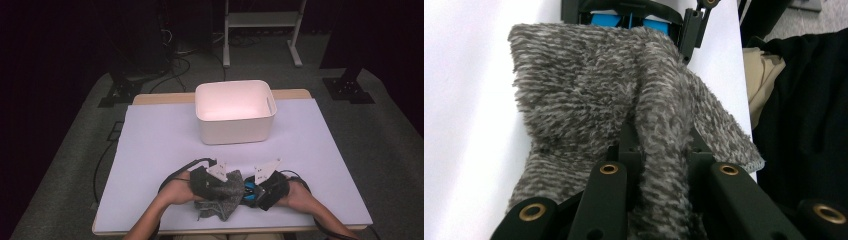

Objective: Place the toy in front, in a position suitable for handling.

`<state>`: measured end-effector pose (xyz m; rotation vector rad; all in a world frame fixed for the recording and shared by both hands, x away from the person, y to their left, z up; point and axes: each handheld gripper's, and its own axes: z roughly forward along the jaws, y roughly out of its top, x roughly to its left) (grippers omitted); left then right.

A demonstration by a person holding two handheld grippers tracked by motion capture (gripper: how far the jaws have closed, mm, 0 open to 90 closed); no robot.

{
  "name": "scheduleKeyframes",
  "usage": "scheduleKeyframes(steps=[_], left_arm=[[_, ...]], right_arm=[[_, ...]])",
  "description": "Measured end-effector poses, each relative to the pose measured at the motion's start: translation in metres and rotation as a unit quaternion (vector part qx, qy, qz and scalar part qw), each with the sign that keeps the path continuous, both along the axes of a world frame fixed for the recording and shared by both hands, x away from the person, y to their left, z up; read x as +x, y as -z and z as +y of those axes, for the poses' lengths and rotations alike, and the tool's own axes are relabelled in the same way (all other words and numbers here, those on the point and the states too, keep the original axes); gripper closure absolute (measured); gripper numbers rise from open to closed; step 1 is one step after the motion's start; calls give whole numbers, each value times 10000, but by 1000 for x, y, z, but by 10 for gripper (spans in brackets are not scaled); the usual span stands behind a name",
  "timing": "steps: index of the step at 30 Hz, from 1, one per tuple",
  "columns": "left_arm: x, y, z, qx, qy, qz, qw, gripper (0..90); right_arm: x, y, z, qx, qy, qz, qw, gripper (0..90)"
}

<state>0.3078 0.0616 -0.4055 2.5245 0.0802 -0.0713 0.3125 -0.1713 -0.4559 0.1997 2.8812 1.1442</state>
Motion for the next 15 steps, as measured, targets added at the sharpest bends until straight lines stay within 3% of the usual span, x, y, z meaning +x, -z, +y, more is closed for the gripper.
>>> scheduleKeyframes(steps=[4,11,15], left_arm=[[0,1,4,8,-25,23,10000,767],[-2,6,27,7,-249,128,9996,767],[-2,9,39,198,-391,48,9990,767]], right_arm=[[0,0,-1,16,9,19,10000,213],[0,0,0,-10,-18,-13,10000,213],[0,0,0,-26,-16,-15,10000,213]])
